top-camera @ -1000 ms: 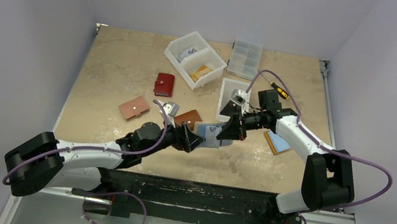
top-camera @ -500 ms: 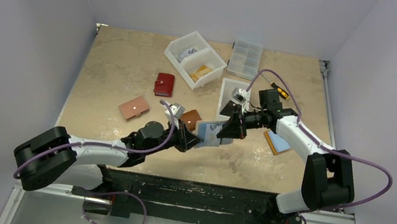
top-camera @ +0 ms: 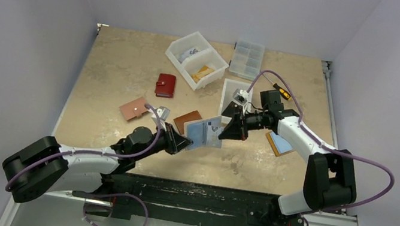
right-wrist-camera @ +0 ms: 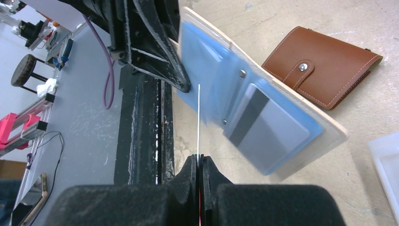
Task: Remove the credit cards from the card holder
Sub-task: Remove the credit card from the card holder, then place the credit card in the storage box.
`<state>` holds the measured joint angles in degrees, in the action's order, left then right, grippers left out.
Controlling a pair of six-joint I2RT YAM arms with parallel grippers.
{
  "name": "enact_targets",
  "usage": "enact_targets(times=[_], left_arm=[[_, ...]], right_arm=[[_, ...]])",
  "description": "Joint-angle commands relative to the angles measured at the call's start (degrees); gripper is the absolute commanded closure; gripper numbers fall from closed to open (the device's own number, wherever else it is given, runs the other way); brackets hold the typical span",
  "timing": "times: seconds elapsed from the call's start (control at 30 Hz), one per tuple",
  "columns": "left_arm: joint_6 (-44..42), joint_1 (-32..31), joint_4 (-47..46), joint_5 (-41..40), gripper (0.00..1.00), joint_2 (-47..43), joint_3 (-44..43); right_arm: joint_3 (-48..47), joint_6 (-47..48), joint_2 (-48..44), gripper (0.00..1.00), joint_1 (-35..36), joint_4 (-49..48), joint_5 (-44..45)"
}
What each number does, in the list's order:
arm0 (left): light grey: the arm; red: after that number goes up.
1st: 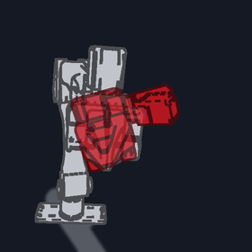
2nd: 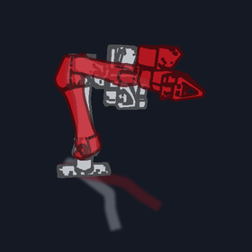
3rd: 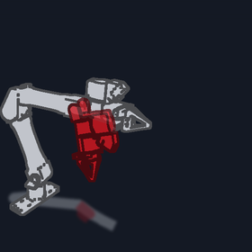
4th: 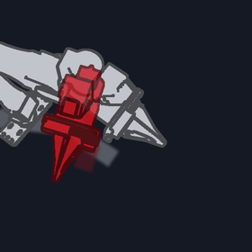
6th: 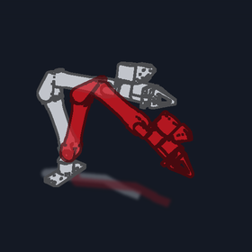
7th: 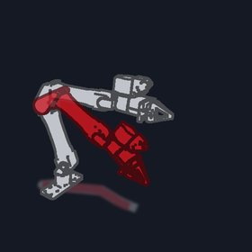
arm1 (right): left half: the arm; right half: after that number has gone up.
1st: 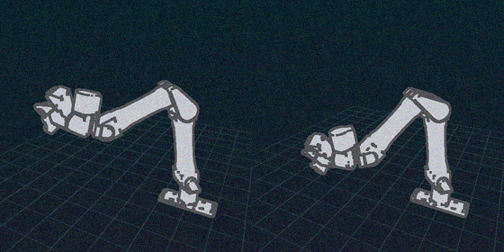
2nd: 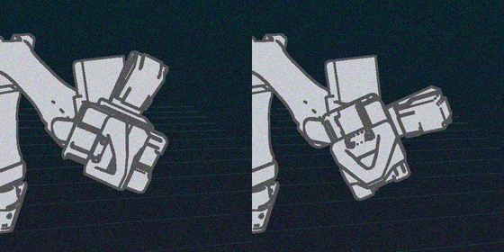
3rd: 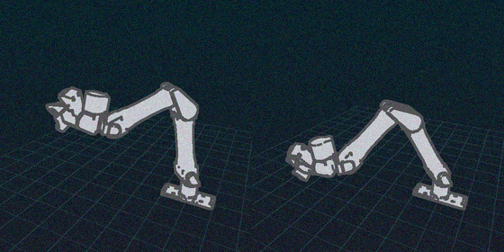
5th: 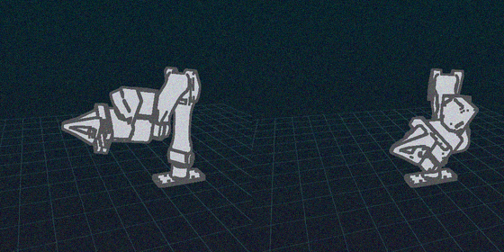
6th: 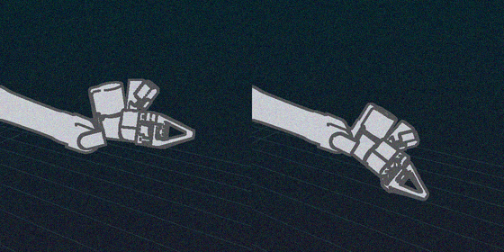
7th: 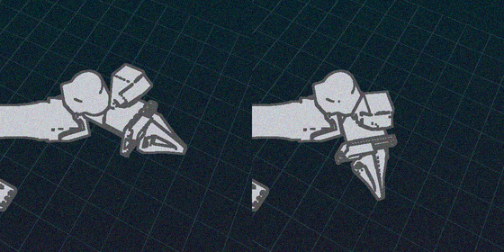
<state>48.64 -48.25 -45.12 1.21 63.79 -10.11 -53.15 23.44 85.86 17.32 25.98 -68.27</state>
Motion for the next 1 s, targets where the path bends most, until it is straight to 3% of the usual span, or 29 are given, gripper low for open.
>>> enact_targets(times=[0.0, 0.2, 0.23, 0.43, 0.57, 0.87, 0.97], left_arm=[[6.17, 1.29, 1.85, 2.42, 1.0, 2.64, 1.52], [15.26, 2.27, 5.24, 3.78, 1.0, 7.79, 3.51], [16.09, 2.45, 8.58, 3.45, 0.96, 8.06, 2.11], [12.55, 2.64, 36.99, -5.32, 0.49, 2.24, -9.03], [9.6, 2.7, 45.99, -9.91, 0.36, -5.66, -12.82], [3.49, 2.63, 46.11, -11.42, 0.23, -20.42, -11.27], [2.67, 2.64, 36.23, -8.93, 0.19, -22.84, -9.42]], right_arm=[[-0.88, 1.83, -1.33, 1.0, -0.27, 0.92, 0.58], [-0.07, 1.83, -2.18, 1.0, -0.51, 0.48, 0.95], [-0.11, 1.93, -2.11, 1.0, -0.45, 0.48, 0.9], [-0.21, 2.03, -2.17, 1.0, -0.45, 0.61, 0.92], [-0.11, 2.21, -2.36, 1.0, -0.45, 0.6, 1.12], [-0.36, 2.27, -2.17, 1.0, -0.49, 0.82, 0.65], [-0.66, 2.3, -1.68, 1.0, -0.45, 0.99, 0.06]])
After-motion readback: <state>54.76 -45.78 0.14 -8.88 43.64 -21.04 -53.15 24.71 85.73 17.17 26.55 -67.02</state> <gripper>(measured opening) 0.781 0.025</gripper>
